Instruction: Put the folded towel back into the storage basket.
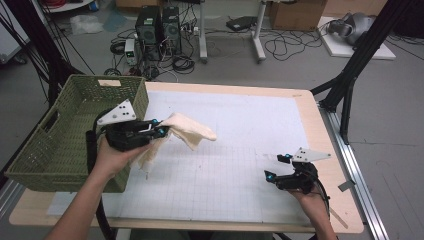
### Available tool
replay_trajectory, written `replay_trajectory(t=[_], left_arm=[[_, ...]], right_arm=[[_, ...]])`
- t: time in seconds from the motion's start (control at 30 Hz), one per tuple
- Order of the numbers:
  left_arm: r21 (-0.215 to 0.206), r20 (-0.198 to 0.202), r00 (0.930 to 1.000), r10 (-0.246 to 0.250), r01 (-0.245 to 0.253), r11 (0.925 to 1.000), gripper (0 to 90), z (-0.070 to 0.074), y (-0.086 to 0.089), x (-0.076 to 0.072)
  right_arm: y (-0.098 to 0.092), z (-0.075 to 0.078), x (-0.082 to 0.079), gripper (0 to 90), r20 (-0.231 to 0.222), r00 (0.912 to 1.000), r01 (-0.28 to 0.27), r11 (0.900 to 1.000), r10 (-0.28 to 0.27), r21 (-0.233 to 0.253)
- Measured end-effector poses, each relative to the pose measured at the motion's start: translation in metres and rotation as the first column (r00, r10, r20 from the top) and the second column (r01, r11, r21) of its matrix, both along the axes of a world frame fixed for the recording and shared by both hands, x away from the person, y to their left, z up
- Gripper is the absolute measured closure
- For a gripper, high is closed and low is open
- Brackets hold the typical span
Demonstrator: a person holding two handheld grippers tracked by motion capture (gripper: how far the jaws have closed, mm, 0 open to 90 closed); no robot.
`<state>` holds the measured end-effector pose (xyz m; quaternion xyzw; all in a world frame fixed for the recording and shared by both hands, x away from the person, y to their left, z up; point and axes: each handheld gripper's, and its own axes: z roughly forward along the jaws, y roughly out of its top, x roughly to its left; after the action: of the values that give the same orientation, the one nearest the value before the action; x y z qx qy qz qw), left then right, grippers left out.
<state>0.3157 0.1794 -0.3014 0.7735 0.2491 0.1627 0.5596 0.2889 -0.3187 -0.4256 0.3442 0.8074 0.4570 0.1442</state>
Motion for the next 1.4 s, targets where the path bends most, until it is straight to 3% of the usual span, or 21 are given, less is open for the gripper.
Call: replay_trajectory(t=[0.4,0.7,1.1,1.4], left_arm=[[-0.014,0.025,0.9938,0.108,-0.108,0.994,80.5,0.022,0.038,0.002],[-0.035,0.039,0.9784,0.203,-0.202,0.9788,80.5,0.033,0.069,0.0],[-0.062,0.036,0.944,0.328,-0.325,0.9435,80.4,0.032,0.111,-0.004],[-0.052,0.029,0.9037,0.427,-0.425,0.9035,80.3,0.022,0.137,-0.01]], right_arm=[[0.001,-0.001,0.001,17.7,0.001,1.0,-0.004,1.0,0.004,-0.006],[0.002,-0.002,0.002,17.6,-0.005,1.0,-0.007,1.0,0.007,-0.015],[0.004,-0.003,0.004,17.6,-0.009,0.9998,-0.015,1.0,0.015,-0.024],[0.007,-0.005,0.005,17.6,-0.02,0.9996,-0.022,0.999,0.021,-0.032]])
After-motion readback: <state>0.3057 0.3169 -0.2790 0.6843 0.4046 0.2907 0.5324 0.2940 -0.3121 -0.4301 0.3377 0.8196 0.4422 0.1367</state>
